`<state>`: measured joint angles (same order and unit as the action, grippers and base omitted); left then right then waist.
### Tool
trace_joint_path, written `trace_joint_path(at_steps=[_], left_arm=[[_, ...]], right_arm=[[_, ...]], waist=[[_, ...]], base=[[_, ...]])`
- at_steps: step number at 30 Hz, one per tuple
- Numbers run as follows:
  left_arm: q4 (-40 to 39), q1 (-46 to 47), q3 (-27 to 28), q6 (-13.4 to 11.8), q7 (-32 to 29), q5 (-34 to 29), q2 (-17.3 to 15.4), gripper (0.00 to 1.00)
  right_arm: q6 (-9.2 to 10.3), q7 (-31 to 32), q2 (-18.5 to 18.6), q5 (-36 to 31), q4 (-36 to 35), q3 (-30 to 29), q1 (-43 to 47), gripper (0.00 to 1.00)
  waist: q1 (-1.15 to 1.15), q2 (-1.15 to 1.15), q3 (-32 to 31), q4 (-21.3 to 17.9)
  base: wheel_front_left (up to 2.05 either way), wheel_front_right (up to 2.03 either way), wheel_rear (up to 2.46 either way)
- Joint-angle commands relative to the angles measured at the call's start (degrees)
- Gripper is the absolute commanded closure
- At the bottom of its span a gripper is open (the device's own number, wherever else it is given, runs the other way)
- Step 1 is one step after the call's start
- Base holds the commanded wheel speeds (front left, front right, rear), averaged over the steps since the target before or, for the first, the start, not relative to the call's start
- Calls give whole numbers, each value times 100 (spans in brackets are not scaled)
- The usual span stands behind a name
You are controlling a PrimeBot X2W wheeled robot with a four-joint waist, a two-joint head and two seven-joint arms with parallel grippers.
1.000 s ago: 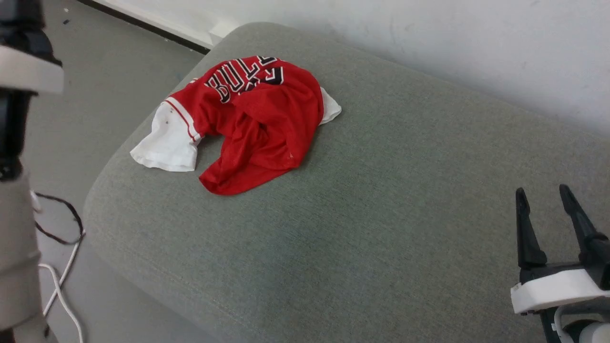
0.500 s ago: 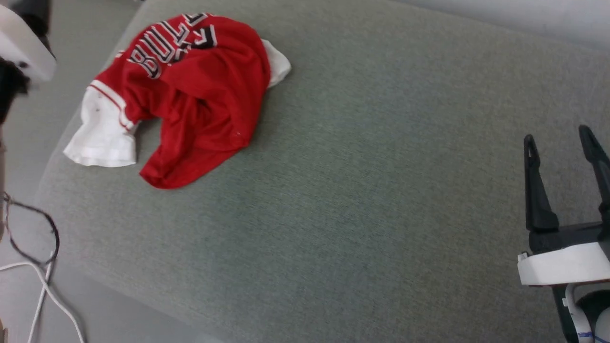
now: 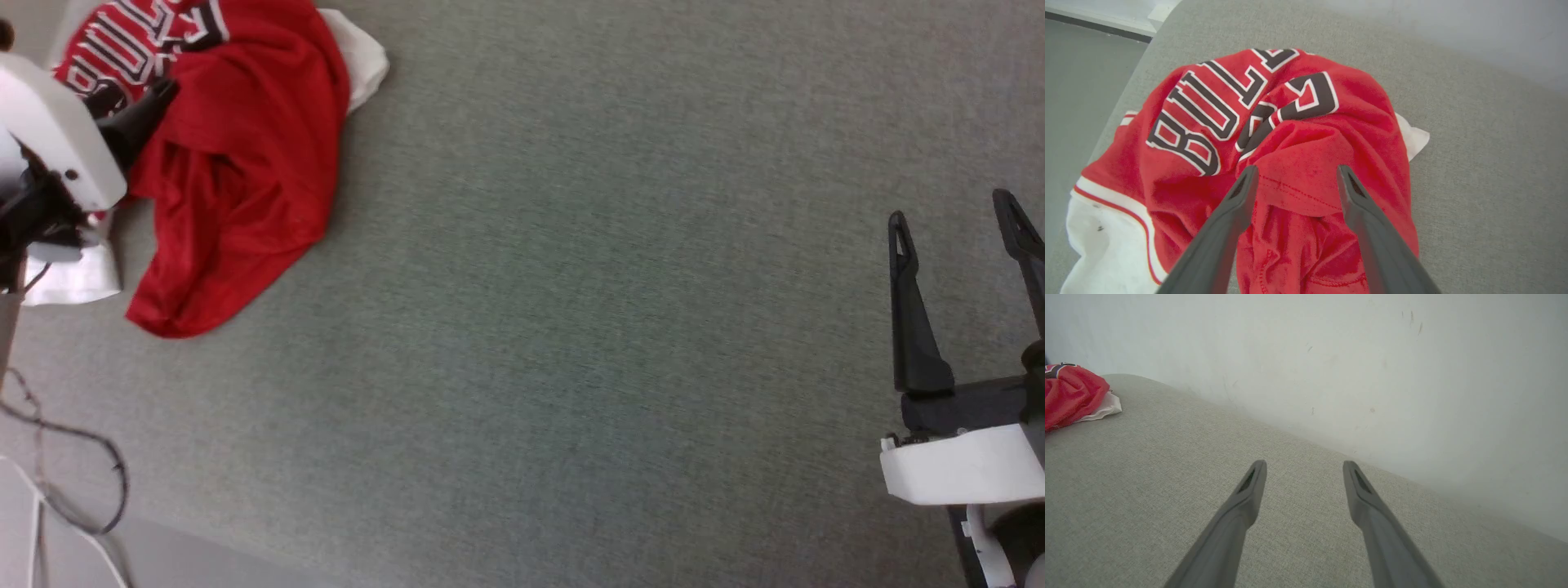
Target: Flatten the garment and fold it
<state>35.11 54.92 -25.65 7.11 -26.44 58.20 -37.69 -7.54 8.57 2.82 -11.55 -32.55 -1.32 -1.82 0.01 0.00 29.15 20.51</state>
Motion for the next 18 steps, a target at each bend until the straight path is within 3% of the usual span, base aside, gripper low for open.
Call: trace_joint_path(at_steps=[1,5,9,10,11,18], left_arm=[[111,-85,-69,37,-94,68,-76,0],[472,-140,-383,37,-698,165,-203,0],[629,-118,-481,37,-665,248,-177,0],[625,-114,-521,37,-606,254,-170,62],[615,-117,-563,37,-541,264,-173,100],[566,-109,-791,37,-197,422,-357,100]], right_arm=[[5,22,6,-27,-68,29,-53,0],[5,94,6,-31,-191,78,-46,0],[5,139,6,-34,-294,79,-42,0],[5,145,6,-34,-313,77,-47,0],[5,150,6,-33,-328,72,-55,0],[5,89,6,78,-252,47,-130,0]], waist=[[-1,0,267,-291],[-1,0,402,-439],[-1,0,502,-520],[-1,0,517,-532],[-1,0,528,-541],[-1,0,392,-587]], base=[[0,0,0],[0,0,0],[0,0,0],[0,0,0],[0,0,0],[0,0,0]])
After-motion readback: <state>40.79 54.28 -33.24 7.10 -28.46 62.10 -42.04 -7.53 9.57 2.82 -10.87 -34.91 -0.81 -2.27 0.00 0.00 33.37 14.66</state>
